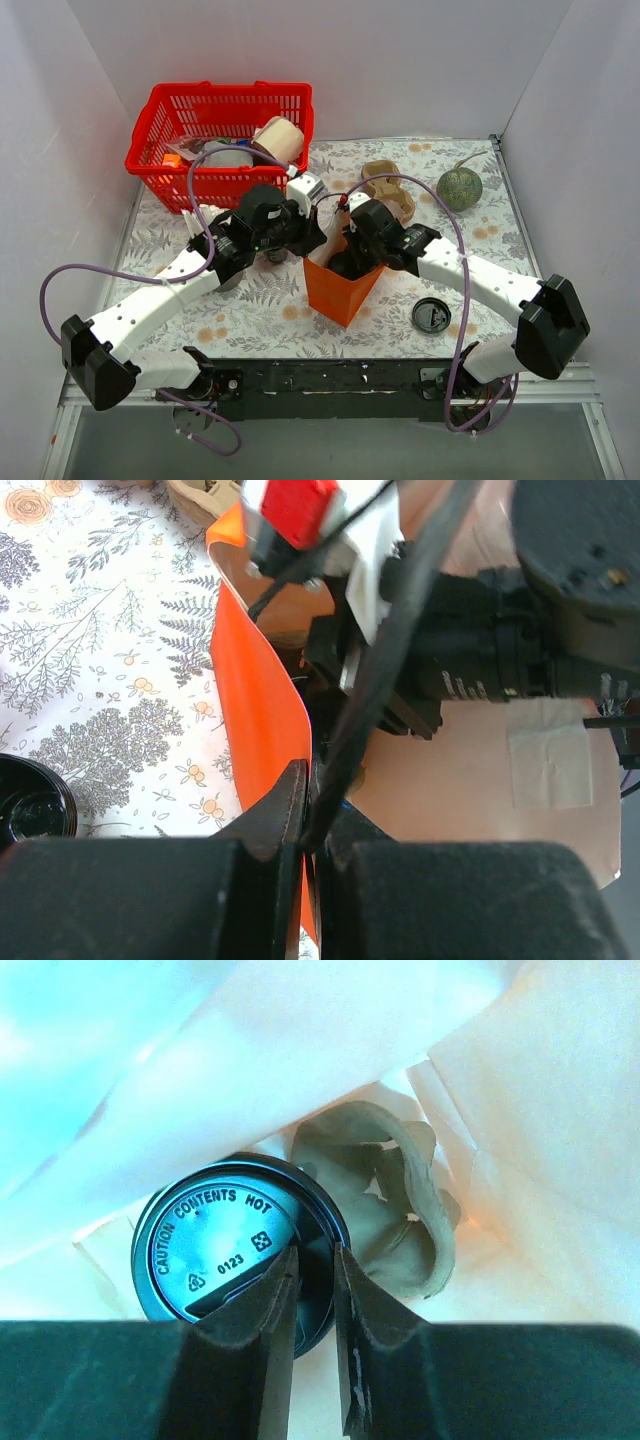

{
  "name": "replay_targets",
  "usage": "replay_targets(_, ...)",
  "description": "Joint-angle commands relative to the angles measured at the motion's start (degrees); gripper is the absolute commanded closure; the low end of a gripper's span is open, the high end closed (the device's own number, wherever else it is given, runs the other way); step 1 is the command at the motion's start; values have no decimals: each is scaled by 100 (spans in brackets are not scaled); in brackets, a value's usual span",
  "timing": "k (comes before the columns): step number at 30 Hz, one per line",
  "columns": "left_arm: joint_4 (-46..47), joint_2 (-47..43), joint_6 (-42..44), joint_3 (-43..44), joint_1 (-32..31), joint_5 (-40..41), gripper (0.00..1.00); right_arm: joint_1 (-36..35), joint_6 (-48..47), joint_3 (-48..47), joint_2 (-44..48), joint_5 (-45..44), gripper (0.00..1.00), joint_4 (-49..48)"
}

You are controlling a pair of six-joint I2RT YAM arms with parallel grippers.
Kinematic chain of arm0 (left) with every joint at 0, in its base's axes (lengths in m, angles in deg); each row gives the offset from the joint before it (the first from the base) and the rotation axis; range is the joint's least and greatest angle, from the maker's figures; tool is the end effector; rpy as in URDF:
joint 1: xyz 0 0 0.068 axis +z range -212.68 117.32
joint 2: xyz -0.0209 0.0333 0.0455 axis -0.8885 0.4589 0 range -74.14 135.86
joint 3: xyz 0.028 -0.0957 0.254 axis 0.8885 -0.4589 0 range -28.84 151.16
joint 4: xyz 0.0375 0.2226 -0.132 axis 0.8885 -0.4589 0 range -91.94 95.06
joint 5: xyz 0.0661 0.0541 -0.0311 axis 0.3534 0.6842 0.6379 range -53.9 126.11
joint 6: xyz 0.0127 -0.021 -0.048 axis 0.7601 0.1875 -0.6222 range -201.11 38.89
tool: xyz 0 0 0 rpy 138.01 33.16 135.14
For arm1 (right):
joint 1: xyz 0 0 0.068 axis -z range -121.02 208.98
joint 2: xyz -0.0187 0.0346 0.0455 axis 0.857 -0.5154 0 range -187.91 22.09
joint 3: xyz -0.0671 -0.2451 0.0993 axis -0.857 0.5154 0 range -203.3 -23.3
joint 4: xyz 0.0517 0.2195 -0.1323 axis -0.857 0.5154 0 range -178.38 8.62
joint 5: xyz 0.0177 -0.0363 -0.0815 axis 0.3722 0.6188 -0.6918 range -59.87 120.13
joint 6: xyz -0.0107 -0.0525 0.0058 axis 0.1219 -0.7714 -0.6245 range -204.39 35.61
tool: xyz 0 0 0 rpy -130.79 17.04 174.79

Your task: Pack the takeout coffee

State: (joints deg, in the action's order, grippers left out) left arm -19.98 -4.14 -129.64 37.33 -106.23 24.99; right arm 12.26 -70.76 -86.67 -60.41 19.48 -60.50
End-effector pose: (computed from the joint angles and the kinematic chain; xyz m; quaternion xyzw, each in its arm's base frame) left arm 0.1936 -0.1934 0.3525 0.0119 0.8583 -0.4222 0.2913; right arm 0.2181 0.2219 0.2719 -0.2313 0.8977 0.1087 0.3588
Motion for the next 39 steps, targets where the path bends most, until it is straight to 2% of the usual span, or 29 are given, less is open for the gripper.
replay_targets(1, 43, -56, -95, 238, 22, 92, 100, -328, -369, 563, 225, -445, 99, -572)
replay_targets(16, -1, -39, -262, 309, 22, 74, 100, -891, -554, 493, -38, -1667, 99, -221)
replay_targets(29, -45, -39, -323, 291, 31, 144, 100, -962, -300, 326, -135, -1668, 99, -116)
replay_targets(39, -71, -56, -411, 221, 31, 268, 100, -962, 87, -35, -109, -1606, 80, 270)
